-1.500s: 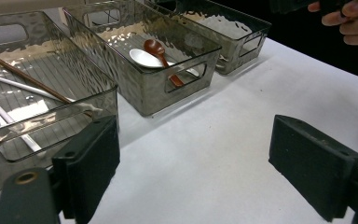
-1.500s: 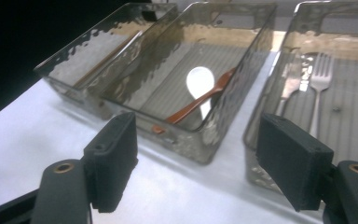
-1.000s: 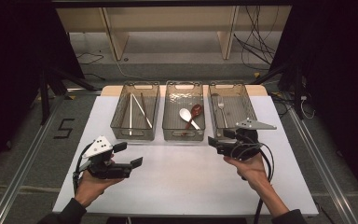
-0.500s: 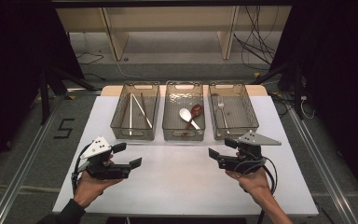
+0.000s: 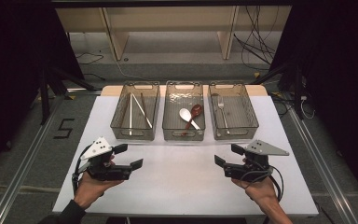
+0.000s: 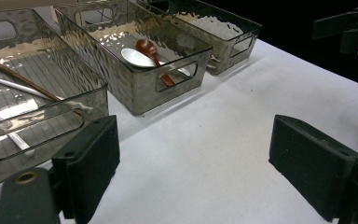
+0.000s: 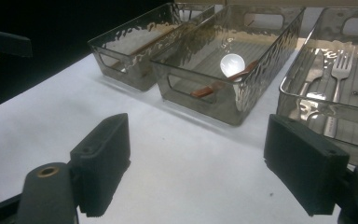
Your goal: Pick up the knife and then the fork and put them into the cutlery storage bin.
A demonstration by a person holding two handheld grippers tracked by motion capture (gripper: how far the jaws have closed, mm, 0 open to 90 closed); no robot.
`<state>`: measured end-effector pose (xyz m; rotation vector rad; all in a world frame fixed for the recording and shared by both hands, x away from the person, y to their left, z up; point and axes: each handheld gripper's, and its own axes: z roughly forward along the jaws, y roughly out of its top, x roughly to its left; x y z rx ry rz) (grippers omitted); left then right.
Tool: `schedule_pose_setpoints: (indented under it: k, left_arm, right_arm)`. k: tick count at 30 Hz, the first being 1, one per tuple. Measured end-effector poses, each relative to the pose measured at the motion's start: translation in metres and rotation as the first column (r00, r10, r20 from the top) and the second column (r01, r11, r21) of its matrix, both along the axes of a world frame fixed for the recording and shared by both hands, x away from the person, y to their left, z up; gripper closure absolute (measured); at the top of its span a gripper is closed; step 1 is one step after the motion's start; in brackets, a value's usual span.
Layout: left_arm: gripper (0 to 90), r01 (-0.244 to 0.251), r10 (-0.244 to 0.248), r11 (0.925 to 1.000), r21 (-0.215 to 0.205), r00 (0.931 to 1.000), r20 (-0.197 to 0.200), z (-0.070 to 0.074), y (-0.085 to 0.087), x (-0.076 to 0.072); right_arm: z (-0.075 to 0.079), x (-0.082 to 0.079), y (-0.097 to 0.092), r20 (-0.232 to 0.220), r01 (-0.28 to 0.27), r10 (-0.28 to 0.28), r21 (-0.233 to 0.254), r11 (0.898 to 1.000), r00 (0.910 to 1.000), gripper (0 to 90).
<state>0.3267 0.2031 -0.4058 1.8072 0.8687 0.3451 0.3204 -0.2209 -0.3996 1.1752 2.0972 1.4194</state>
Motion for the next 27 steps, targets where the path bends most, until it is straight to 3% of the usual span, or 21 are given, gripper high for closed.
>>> schedule_pose_setpoints:
  k: [17,27]
  left_arm:
    - [15.5,-0.003,0.003,1.0,0.001,1.0,-0.001,-0.0004,0.0005,0.001]
    - [15.5,-0.004,0.004,1.0,0.001,1.0,-0.001,-0.0006,0.0002,0.0013]
  right_arm:
    - [-0.0016,-0.0002,-0.0001,0.001,0.005,-0.005,-0.006,1.0,1.0,22.9]
    - [-0.0025,0.0012,0.0004,-0.007,0.011,-0.011,-0.007,1.0,0.9999,18.1]
